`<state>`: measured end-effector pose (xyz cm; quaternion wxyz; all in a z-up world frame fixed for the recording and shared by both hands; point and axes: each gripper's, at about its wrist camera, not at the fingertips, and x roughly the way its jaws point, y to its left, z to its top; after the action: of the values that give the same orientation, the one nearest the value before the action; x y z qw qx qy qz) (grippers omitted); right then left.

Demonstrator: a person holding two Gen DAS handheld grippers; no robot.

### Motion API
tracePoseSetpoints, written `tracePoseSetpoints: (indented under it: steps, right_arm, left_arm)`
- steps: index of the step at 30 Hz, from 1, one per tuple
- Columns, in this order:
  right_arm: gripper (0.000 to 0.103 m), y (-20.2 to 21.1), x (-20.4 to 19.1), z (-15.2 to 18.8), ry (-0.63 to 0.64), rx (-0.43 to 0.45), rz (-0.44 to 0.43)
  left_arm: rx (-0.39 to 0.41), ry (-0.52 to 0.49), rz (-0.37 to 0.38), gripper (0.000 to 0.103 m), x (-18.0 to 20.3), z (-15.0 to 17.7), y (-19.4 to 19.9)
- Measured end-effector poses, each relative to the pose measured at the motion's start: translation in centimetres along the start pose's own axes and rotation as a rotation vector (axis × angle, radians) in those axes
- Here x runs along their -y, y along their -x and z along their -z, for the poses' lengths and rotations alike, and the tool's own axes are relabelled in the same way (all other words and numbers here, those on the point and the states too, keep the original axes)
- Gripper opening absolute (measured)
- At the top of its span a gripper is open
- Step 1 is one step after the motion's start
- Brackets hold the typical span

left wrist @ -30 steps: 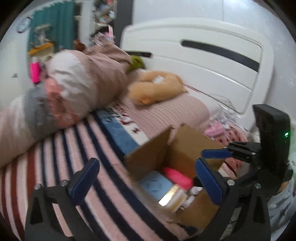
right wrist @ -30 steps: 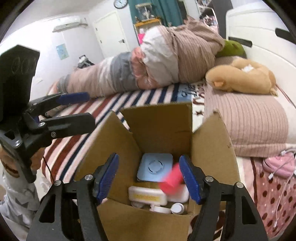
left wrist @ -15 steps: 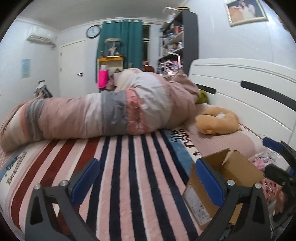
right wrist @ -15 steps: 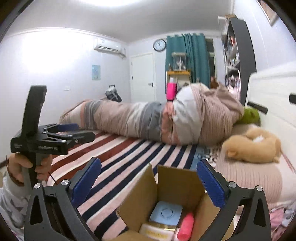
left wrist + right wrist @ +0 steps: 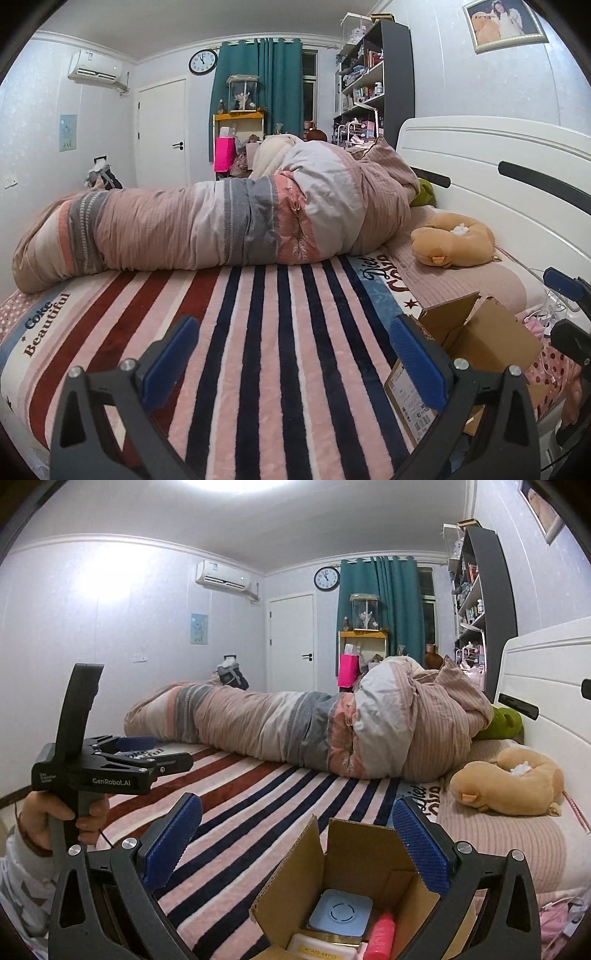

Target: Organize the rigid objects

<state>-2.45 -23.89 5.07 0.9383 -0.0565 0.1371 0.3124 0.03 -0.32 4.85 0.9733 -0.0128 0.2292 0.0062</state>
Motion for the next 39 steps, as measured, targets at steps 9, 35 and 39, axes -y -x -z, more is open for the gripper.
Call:
tracePoseSetpoints:
  steps: [9,35,39]
  right_arm:
    - [0.103,-0.03,-0.12,0.01,-0.002,0.0,0.0]
    - [0.103,-0.5,0.23,-0.02,-0.032,-0.026,-0.021]
    - [0.103,-0.49,0.14,0.0,-0.038,-0.026,-0.016]
  left_arm:
    - [0.005,0.001,-0.011,0.102,-0.15,0.07,0.06]
    - [0.013,0.001,-0.026,0.102,-0.02,-0.03,0.48]
    - [0.013,0.0,-0.024,0.102,-0.1,0.0,0.62]
